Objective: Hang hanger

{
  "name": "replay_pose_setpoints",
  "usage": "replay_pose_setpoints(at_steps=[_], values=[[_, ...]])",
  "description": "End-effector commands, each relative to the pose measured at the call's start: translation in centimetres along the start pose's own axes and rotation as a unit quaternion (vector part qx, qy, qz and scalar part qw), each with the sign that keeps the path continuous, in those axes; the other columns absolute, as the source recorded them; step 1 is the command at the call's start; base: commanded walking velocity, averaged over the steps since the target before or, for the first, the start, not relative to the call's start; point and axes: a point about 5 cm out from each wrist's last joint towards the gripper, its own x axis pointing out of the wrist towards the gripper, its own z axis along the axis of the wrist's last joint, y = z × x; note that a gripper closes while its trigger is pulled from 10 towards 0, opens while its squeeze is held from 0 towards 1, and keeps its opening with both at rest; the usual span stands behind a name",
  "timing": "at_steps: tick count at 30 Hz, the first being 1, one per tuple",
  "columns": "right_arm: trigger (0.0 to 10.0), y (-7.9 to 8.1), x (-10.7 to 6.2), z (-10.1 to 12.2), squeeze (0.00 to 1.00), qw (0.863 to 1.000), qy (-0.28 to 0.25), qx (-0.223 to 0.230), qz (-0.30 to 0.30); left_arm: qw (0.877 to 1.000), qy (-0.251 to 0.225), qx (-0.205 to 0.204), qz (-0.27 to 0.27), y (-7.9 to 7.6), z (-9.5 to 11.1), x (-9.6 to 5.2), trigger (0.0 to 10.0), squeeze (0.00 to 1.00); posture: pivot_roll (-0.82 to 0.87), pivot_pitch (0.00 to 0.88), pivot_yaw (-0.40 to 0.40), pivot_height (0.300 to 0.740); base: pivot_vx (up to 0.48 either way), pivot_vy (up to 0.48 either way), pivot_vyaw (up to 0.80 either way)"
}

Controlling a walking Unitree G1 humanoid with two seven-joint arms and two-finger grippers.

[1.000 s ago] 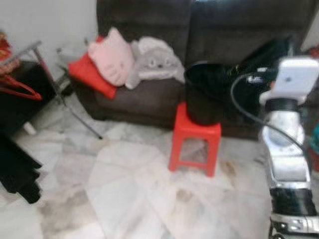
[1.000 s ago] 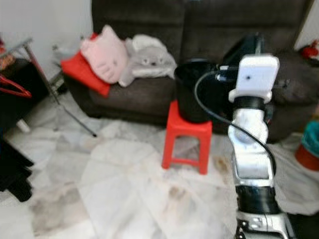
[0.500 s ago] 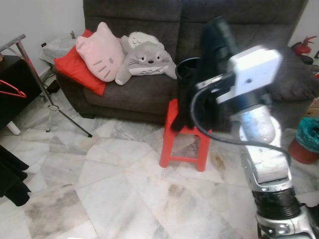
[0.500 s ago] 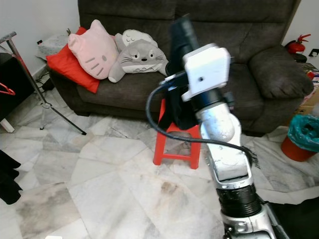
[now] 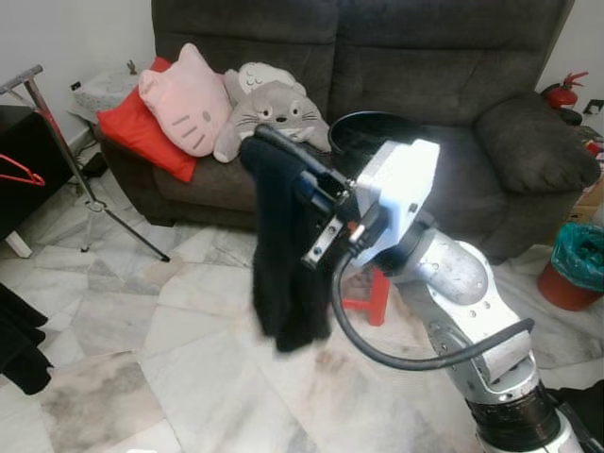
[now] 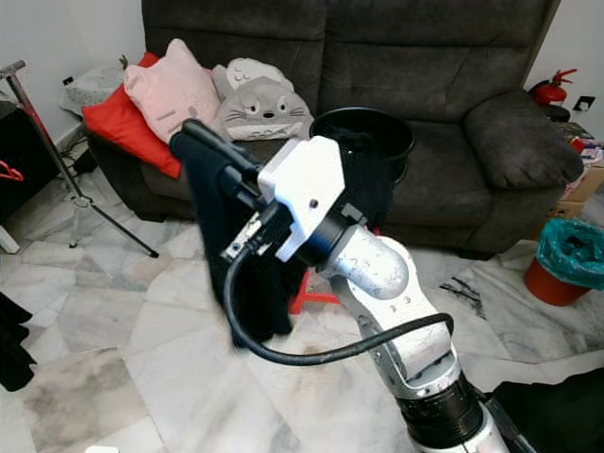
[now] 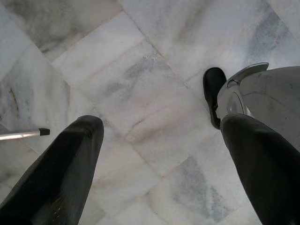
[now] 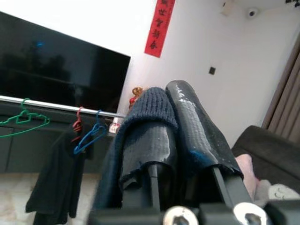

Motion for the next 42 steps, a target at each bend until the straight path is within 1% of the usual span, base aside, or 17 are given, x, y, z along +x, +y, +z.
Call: replay_pose_setpoints(at_steps=[1,2,6,7,8,9,10,11,12,13,14,15,17,25,30,33,42], values=[[10.0,-0.4,-0.2,0.3,0.0,1.0,-0.011,0.006,-0.019,1.0,0.004,0.001,0.002,0.1,-0.3,-0.1,10.0,0.0,-0.08,0.0,0.001,0.74,0.0,0.0,0.0],[10.0,-1.6,-0.9,-0.9,0.0,0.997,0.006,0.022,-0.069,1.0,0.004,0.0,0.002,0.1,-0.2,0.0,10.0,0.0,-0.08,0.0,0.002,0.74,0.0,0.0,0.0],[10.0,-3.4,-2.6,-3.3,0.0,0.987,0.054,0.023,-0.147,1.0,0.005,0.002,0.0,0.0,-0.2,0.0,10.0,0.0,-0.08,0.0,0.001,0.74,0.0,0.0,0.0],[10.0,-4.8,-4.4,-5.5,0.0,0.969,0.102,0.024,-0.222,1.0,0.006,0.004,-0.001,0.1,-0.3,0.0,10.0,0.0,-0.08,0.0,0.003,0.74,0.0,0.0,0.0],[10.0,-5.1,-5.1,-6.3,0.0,0.963,0.116,0.027,-0.243,1.0,0.007,0.004,-0.001,0.1,-0.3,0.0,10.0,0.0,-0.08,0.0,0.003,0.74,0.0,0.0,0.0],[10.0,-5.6,-6.3,-7.4,0.0,0.949,0.145,0.021,-0.28,1.0,0.007,0.005,-0.002,0.1,-0.3,-0.1,10.0,0.0,-0.08,0.0,0.004,0.74,0.0,0.0,0.0],[10.0,-5.6,-6.3,-7.4,0.0,0.949,0.145,0.021,-0.28,1.0,0.007,0.005,-0.002,0.1,-0.3,-0.1,10.0,0.0,-0.08,0.0,0.004,0.74,0.0,0.0,0.0],[10.0,-5.8,-7.0,-8.1,0.0,0.939,0.163,0.018,-0.301,1.0,0.007,0.005,-0.002,0.1,-0.3,-0.1,10.0,0.0,-0.07,0.0,0.004,0.74,0.0,0.0,0.0],[10.0,-6.6,-10.1,-10.5,0.0,0.889,0.234,0.024,-0.393,1.0,0.008,0.005,-0.001,0.1,-0.3,-0.1,10.0,0.0,-0.07,0.0,0.004,0.74,0.0,0.0,0.0],[10.0,-6.6,-10.1,-10.5,0.0,0.889,0.234,0.024,-0.393,1.0,0.008,0.005,-0.001,0.1,-0.3,-0.1,10.0,0.0,-0.07,0.0,0.004,0.74,0.0,0.0,0.0],[10.0,-6.7,-11.2,-11.2,0.0,0.87,0.256,0.022,-0.42,1.0,0.008,0.005,0.0,0.1,-0.3,-0.1,10.0,0.0,-0.07,0.0,0.004,0.74,0.0,0.0,0.0],[10.0,-6.6,-13.6,-12.0,0.0,0.833,0.27,0.04,-0.482,1.0,0.008,0.004,0.0,0.1,-0.3,-0.1,10.0,0.0,-0.05,0.0,-0.004,0.74,0.0,0.0,0.0],[10.0,-6.5,-15.1,-12.3,0.0,0.809,0.276,0.043,-0.518,1.0,0.009,0.003,0.001,0.1,-0.4,-0.1,10.0,0.0,-0.05,0.0,-0.004,0.74,0.0,0.0,0.0],[10.0,-4.7,-15.8,-12.6,0.0,0.799,0.268,0.029,-0.537,1.0,0.012,0.007,0.001,0.1,-0.5,-0.1,10.0,0.0,-0.05,0.0,-0.003,0.74,0.0,0.0,0.0],[10.0,-4.5,-15.6,-12.5,0.0,0.8,0.262,0.022,-0.539,1.0,0.013,0.009,0.001,0.2,-0.4,-0.1,10.0,0.0,-0.06,0.0,0.002,0.74,0.0,0.0,0.0],[10.0,-4.4,-16.1,-12.9,0.0,0.792,0.267,0.024,-0.549,1.0,0.012,0.008,0.001,0.2,-0.4,-0.1,10.0,0.0,-0.06,0.0,0.008,0.74,0.0,0.0,0.0],[10.0,-4.6,-16.7,-12.2,0.0,0.78,0.257,0.003,-0.57,1.0,0.009,0.003,0.003,0.3,-0.4,-0.1,10.0,0.0,-0.06,0.0,0.012,0.74,0.0,0.0,0.0]])
